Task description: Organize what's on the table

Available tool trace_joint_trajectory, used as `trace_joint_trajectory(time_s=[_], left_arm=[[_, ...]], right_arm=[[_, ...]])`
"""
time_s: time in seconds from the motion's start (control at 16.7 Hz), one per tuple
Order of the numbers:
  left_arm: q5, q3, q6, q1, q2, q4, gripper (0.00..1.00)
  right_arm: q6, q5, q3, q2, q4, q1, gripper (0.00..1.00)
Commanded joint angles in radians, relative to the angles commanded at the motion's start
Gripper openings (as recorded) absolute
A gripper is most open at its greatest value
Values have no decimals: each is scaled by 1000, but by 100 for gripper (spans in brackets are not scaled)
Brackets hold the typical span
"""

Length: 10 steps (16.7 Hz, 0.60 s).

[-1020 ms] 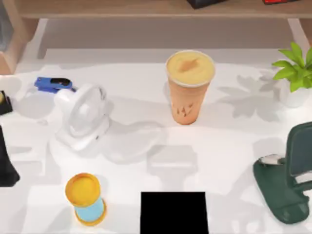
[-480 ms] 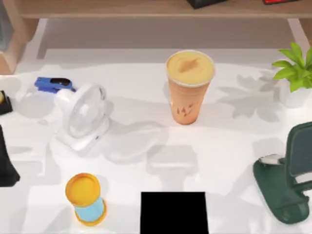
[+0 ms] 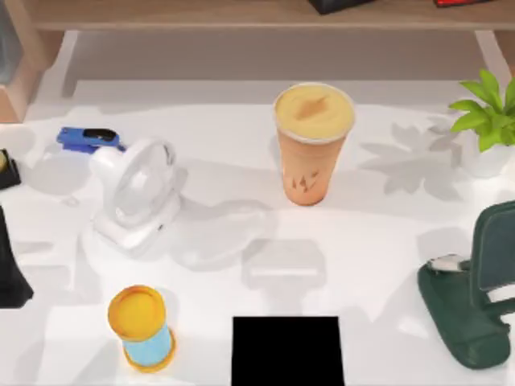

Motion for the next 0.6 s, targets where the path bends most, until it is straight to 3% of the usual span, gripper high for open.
trace_joint_trajectory(time_s=[0.3,0.6], left_arm=[[0,0,0,0,0,0,100],[0,0,0,0,0,0,100]], right_arm=[[-486,-4,282,400,-251,-68,100],[-810,0,500,667,-409,-114,100]])
